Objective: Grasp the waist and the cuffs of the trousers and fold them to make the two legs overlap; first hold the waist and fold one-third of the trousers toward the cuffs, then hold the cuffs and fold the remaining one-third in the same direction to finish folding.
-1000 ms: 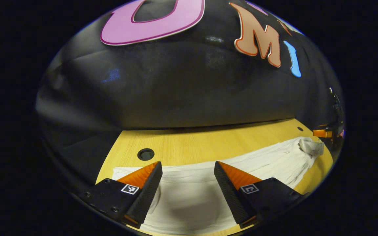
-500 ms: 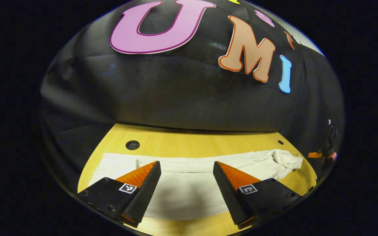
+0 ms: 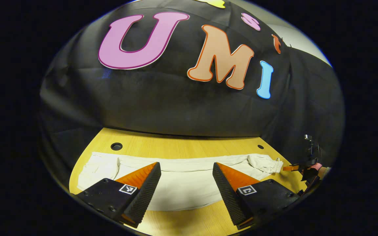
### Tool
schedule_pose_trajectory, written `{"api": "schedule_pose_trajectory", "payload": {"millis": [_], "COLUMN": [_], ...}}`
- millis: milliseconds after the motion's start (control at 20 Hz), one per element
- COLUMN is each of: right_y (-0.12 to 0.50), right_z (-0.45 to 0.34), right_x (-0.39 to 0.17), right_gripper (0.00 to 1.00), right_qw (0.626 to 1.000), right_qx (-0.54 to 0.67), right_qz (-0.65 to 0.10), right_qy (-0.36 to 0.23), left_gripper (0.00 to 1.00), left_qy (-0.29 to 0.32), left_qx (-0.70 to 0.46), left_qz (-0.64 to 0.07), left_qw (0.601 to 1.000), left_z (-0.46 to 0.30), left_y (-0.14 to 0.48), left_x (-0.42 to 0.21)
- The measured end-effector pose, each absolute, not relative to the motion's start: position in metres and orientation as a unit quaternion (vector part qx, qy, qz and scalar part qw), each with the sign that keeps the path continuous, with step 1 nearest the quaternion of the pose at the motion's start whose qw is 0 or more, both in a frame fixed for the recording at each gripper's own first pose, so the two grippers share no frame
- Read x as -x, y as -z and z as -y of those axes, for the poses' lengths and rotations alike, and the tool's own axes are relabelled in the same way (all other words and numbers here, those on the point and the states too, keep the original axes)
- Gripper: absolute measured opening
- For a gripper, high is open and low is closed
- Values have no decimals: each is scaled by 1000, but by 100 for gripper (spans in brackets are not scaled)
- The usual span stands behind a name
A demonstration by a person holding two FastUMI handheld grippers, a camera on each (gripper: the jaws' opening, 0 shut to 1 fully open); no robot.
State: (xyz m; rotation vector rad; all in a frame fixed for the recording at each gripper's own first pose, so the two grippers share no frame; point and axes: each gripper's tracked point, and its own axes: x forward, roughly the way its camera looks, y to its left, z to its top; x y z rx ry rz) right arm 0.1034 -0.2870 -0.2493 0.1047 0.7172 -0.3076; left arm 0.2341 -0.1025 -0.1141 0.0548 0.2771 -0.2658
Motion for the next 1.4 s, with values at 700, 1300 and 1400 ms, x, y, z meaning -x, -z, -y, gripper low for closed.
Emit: {"api": "schedule_pose_trajectory", "payload": {"millis": [700, 1300, 1400], "right_y": [249, 235, 215], "right_z": [263, 260, 248], "right_x": [-166, -182, -181], "right_gripper": [94, 22, 22], "right_qw": [902, 909, 920], "right_qx": [-303, -305, -292], "right_qz": [-290, -258, -239], "right_qy": [107, 122, 107], "left_gripper": [95, 95, 95], "left_qy": [117, 127, 124], "left_qx": [-85, -86, -79], "left_qz": [-132, -123, -123], "left_qw": [981, 981, 981], "left_z": [114, 133, 130], "left_y": [106, 98, 98], "left_x": [-212, -209, -208]}}
